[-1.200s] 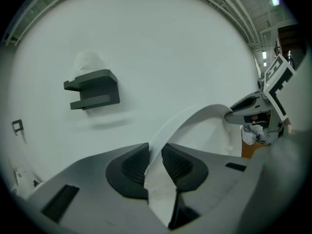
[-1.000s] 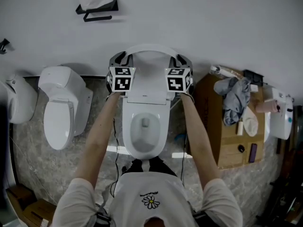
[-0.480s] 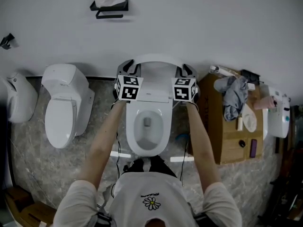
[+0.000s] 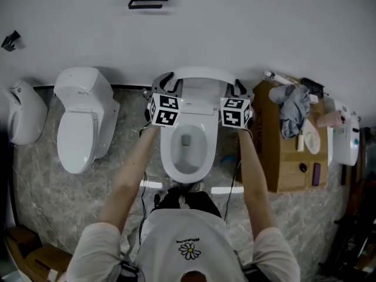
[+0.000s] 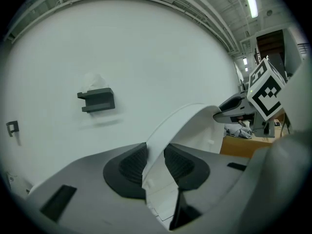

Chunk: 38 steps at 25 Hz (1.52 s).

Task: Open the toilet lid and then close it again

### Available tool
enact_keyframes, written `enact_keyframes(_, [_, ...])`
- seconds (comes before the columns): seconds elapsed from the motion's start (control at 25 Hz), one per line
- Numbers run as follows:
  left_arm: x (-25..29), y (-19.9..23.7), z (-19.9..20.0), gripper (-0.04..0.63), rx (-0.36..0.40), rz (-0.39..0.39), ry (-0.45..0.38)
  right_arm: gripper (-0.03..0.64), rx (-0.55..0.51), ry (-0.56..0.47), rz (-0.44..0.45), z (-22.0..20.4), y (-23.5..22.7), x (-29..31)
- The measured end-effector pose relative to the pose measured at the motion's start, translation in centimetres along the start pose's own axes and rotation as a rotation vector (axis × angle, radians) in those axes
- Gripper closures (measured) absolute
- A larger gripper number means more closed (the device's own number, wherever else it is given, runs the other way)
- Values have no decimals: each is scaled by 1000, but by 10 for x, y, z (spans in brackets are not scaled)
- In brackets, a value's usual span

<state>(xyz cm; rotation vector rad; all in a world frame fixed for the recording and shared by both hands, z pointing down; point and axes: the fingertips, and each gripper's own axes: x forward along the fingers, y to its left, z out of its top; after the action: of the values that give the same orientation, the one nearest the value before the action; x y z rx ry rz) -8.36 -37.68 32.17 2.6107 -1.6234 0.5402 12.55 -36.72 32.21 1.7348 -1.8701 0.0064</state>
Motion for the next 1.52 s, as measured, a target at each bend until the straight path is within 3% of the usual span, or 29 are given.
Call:
enact_keyframes(0.24, [-25, -16, -15, 460, 27, 23, 26, 515, -21, -21, 33, -20, 9, -27])
enact_keyframes(0.72, [-94, -55, -64, 460, 148, 72, 116, 488, -175, -37, 139, -75, 43, -96])
enact_keyframes(0.92, [-124, -76, -95, 460, 174, 87, 170, 482, -258, -20, 144, -109, 60, -124])
enact_keyframes(1.2, [-154, -95, -131, 451, 237, 46, 250, 468, -312, 42, 180, -145, 83, -154])
enact_keyframes(1.52, [-174, -116, -162, 437, 298, -2, 263, 459, -374, 109, 180, -180, 99, -174])
